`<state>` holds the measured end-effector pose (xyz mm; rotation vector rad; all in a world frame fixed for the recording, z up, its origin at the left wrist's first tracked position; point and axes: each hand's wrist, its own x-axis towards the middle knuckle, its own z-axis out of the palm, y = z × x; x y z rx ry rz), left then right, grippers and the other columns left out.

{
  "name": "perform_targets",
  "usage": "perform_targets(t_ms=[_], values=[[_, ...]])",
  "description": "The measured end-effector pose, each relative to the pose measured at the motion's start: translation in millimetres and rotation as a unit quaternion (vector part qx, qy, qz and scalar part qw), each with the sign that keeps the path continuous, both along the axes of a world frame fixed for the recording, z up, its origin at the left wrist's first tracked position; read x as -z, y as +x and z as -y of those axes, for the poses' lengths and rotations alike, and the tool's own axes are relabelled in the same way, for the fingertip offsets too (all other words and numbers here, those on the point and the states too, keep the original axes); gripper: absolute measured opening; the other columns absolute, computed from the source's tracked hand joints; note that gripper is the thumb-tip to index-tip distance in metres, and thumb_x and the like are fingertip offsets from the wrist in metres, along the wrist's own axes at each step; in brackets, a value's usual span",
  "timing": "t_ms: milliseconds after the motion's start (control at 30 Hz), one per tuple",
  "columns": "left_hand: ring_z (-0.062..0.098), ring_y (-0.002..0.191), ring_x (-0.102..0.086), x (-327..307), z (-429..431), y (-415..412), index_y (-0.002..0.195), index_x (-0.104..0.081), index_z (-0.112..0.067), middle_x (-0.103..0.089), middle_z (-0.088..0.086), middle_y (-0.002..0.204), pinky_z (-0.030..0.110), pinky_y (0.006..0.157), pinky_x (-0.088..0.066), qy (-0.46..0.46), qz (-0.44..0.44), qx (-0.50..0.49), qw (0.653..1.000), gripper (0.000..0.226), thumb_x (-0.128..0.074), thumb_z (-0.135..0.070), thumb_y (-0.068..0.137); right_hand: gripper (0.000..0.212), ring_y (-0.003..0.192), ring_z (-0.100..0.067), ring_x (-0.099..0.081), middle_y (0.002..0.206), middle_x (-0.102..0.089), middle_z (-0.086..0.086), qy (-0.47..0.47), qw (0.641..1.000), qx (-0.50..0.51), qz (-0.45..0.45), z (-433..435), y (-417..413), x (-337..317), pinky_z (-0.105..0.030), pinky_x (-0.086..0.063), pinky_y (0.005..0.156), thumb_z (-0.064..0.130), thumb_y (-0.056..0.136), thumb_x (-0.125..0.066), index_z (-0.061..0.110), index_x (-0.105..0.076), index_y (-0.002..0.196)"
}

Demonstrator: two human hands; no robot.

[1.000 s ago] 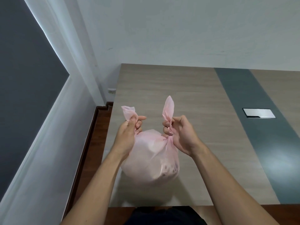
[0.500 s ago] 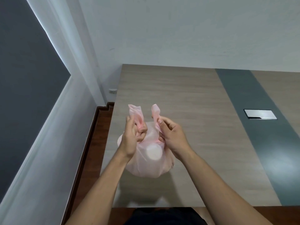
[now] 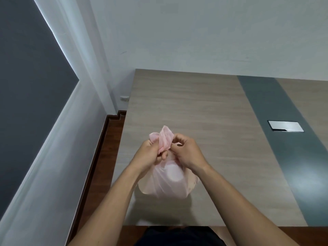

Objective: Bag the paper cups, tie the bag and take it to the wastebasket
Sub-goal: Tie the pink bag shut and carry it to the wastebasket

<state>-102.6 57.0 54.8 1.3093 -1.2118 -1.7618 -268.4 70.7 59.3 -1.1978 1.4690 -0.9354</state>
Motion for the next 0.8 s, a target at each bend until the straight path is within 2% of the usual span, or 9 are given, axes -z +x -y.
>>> perform_targets(t_ms=[100, 167, 267, 400, 533, 600, 700, 767, 800], values=[[0.011, 0.049, -0.036, 5.9, 1.3, -0.2, 0.115, -0.072, -0.009, -0.053, -0.001, 0.057, 0.022, 0.046, -0.026, 0.019, 0.034, -0.065, 0.997, 0.037, -0.038, -0.024, 0.117, 0.007, 0.069, -0.012, -0.062, 0.096, -0.077, 0.002, 0.028, 0.998, -0.042, 0.030, -2.7, -2.4, -0.7, -0.027, -0.047, 0.063, 0.020, 0.104, -0.071, 0.023, -0.077, 0.106], [0.009, 0.045, -0.039, 8.5, 0.4, 0.5, 0.115, -0.075, -0.005, -0.052, 0.000, 0.056, 0.023, 0.045, -0.028, 0.015, 0.068, -0.072, 0.995, 0.041, -0.038, -0.025, 0.116, 0.019, 0.076, -0.018, -0.062, 0.116, -0.075, -0.005, 0.044, 0.995, -0.086, 0.038, -4.2, -4.4, -3.6, -0.033, -0.051, 0.068, 0.021, 0.105, -0.068, 0.025, -0.070, 0.123], [0.010, 0.043, -0.047, 10.1, -2.4, 2.5, 0.113, -0.077, -0.014, -0.057, 0.006, 0.058, 0.022, 0.045, -0.037, 0.013, 0.079, -0.053, 0.995, 0.041, -0.041, -0.032, 0.119, 0.033, 0.074, -0.024, -0.061, 0.112, -0.078, -0.007, 0.040, 0.988, -0.145, 0.044, -6.8, -6.7, -5.3, -0.031, -0.051, 0.068, 0.027, 0.103, -0.075, 0.031, -0.062, 0.132], [0.012, 0.044, -0.043, 12.0, -3.5, 4.6, 0.099, -0.073, -0.016, -0.057, 0.005, 0.056, 0.024, 0.048, -0.032, 0.029, 0.073, -0.032, 0.996, 0.052, -0.031, -0.038, 0.121, 0.038, 0.065, -0.026, -0.065, 0.128, -0.073, 0.006, 0.018, 0.995, -0.092, 0.030, -3.5, -9.5, 2.7, -0.037, -0.054, 0.065, 0.038, 0.094, -0.088, 0.035, -0.069, 0.127], [0.013, 0.046, -0.043, 20.8, -5.3, 8.3, 0.126, -0.073, -0.022, -0.061, 0.006, 0.059, 0.028, 0.050, -0.031, 0.036, 0.089, -0.006, 0.995, 0.046, -0.030, -0.037, 0.119, 0.026, 0.063, -0.031, -0.060, 0.119, -0.076, 0.005, 0.023, 0.993, -0.101, 0.063, -0.4, -7.2, 8.3, -0.035, -0.052, 0.056, 0.029, 0.094, -0.088, 0.020, -0.072, 0.113], [0.013, 0.046, -0.044, 24.4, -8.2, 7.4, 0.111, -0.074, -0.017, -0.058, 0.004, 0.056, 0.030, 0.052, -0.033, 0.026, 0.092, -0.019, 0.995, 0.052, -0.030, -0.043, 0.120, 0.022, 0.058, -0.031, -0.060, 0.114, -0.077, 0.003, 0.009, 0.994, -0.095, 0.051, 0.2, -5.7, 12.3, -0.035, -0.051, 0.052, 0.027, 0.100, -0.083, 0.013, -0.067, 0.106], [0.014, 0.049, -0.048, 32.2, -10.7, 2.1, 0.090, -0.070, -0.017, -0.054, 0.000, 0.058, 0.034, 0.058, -0.038, 0.007, 0.052, -0.104, 0.993, 0.055, -0.038, -0.052, 0.118, 0.019, 0.052, -0.033, -0.071, 0.115, -0.074, 0.005, -0.023, 0.998, -0.056, -0.027, 1.4, -2.0, 15.4, -0.036, -0.054, 0.050, 0.033, 0.107, -0.072, 0.018, -0.062, 0.101], [0.012, 0.068, -0.070, 32.0, -14.9, -3.1, 0.118, -0.078, -0.017, -0.072, -0.004, 0.081, 0.027, 0.066, -0.054, -0.013, 0.023, -0.138, 0.990, 0.047, -0.042, -0.048, 0.118, 0.023, 0.052, -0.033, -0.075, 0.104, -0.075, 0.006, -0.012, 0.997, -0.019, -0.070, 2.6, 1.5, 17.1, -0.036, -0.055, 0.048, 0.040, 0.108, -0.067, 0.025, -0.058, 0.093], [0.010, 0.089, -0.079, 31.8, -17.7, -3.7, 0.135, -0.076, -0.023, -0.080, -0.006, 0.101, 0.023, 0.077, -0.061, -0.041, 0.025, -0.134, 0.990, 0.042, -0.043, -0.044, 0.119, 0.027, 0.051, -0.031, -0.075, 0.093, -0.076, 0.006, -0.004, 0.996, 0.003, -0.088, 4.2, 3.3, 19.5, -0.034, -0.054, 0.047, 0.044, 0.108, -0.066, 0.027, -0.056, 0.089]])
